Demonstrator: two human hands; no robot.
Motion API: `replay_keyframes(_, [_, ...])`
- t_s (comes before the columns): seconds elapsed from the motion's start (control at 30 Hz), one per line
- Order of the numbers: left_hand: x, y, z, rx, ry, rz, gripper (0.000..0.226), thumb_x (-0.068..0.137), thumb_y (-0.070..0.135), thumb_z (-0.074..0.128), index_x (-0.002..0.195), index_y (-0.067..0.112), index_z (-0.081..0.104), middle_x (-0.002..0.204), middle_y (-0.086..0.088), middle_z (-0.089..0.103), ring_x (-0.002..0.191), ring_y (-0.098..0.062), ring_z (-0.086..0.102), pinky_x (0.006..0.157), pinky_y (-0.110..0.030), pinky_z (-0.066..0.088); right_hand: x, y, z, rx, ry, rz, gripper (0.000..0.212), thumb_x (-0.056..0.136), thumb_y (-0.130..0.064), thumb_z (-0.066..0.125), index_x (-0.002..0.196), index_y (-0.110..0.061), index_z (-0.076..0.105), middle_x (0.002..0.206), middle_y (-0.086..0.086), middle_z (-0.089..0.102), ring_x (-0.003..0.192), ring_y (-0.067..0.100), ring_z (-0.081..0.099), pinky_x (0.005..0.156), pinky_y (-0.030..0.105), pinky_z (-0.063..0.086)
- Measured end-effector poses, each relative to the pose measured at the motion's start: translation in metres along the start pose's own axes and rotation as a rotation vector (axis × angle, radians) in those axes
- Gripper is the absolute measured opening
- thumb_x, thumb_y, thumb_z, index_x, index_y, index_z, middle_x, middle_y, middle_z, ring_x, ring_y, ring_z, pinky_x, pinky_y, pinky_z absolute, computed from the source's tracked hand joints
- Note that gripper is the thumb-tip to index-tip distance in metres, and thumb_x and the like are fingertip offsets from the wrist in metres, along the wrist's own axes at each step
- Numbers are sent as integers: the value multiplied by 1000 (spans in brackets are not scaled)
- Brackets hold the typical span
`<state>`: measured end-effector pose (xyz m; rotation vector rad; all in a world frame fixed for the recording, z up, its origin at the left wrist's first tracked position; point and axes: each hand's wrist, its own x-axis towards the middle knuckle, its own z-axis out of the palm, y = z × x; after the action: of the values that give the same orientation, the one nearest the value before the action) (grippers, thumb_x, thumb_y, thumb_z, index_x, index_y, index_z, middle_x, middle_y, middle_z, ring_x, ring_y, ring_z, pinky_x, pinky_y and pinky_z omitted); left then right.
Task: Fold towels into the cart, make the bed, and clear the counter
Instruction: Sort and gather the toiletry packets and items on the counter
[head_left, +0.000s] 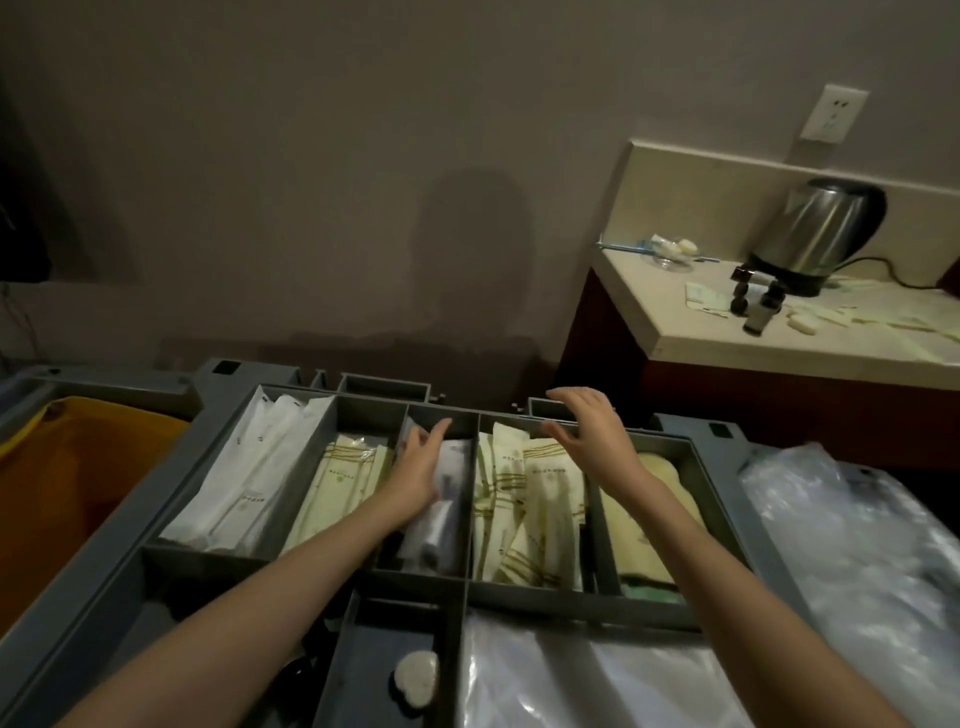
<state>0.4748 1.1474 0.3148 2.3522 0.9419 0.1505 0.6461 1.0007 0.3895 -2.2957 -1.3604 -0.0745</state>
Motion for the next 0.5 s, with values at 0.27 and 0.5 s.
replay_keyframes(0.27, [72, 103, -21, 220, 175, 282, 53, 96, 11, 46, 146, 17, 31, 155, -2, 23, 146, -21, 10, 117, -35, 8, 34, 58, -49, -180, -77, 31, 57, 99, -43, 42, 149, -21, 27, 158, -4, 19, 147, 13, 5, 119, 41, 4])
replay_keyframes(0.5, [148, 250, -21, 152, 204, 468, 46, 97, 16, 47, 141, 16, 39, 150, -2, 33, 144, -20, 17, 119, -37, 11, 80, 147, -127, -272, 31, 66, 56, 99, -40, 42, 148, -17, 28, 157, 0, 19, 147, 17, 6, 117, 43, 4])
